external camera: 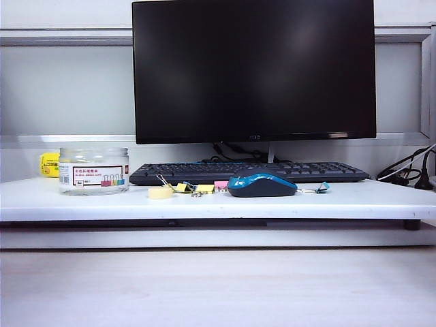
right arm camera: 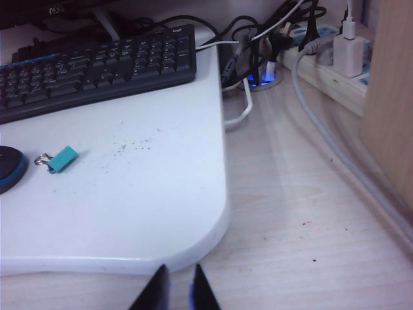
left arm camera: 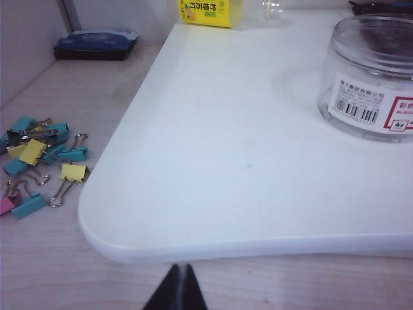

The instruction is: Pick up the clips with the largest number of clips of the same color on the table and place them in a round transparent plastic box.

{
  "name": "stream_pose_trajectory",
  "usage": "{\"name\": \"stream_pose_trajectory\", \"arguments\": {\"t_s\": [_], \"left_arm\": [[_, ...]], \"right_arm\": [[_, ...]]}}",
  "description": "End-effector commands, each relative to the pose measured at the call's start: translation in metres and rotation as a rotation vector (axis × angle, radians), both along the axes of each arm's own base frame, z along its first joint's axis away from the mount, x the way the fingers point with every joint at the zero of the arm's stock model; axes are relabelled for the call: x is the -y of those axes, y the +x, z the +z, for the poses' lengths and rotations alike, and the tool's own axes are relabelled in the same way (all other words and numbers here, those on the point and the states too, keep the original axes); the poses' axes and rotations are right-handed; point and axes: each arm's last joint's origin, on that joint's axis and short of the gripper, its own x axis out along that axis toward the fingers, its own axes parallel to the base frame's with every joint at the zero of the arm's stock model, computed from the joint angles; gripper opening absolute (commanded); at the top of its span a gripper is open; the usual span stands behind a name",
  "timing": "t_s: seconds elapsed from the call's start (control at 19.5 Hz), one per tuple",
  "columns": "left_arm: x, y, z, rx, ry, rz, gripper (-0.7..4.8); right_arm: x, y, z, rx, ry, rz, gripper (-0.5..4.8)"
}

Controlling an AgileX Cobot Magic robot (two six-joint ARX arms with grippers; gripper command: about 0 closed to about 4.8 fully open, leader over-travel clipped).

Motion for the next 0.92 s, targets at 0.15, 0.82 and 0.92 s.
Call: {"name": "stream_pose_trajectory", "arguments": {"t_s": [0.15, 0.82, 0.92], "left_arm": [[0.0001, 0.0003, 0.0, 0.006, -0.004, -0.004, -0.05], [0.0001, 0.0003, 0.0001, 0.007, -0.004, -0.004, -0.05], [0.0001, 0.0003, 0.0001, 0.007, -0.004, -0.003, -0.05]], "right_arm": [[-0.0001, 0.0001, -0.0005, -0.001, 0.001, 0.001, 0.53], [-0.0002, 0.0001, -0.0004, -0.009, 0.167, -0.024, 0.53], [-0.0012, 0.0002, 0.0007, -0.012, 0.3, -0.011, 0.53]]}}
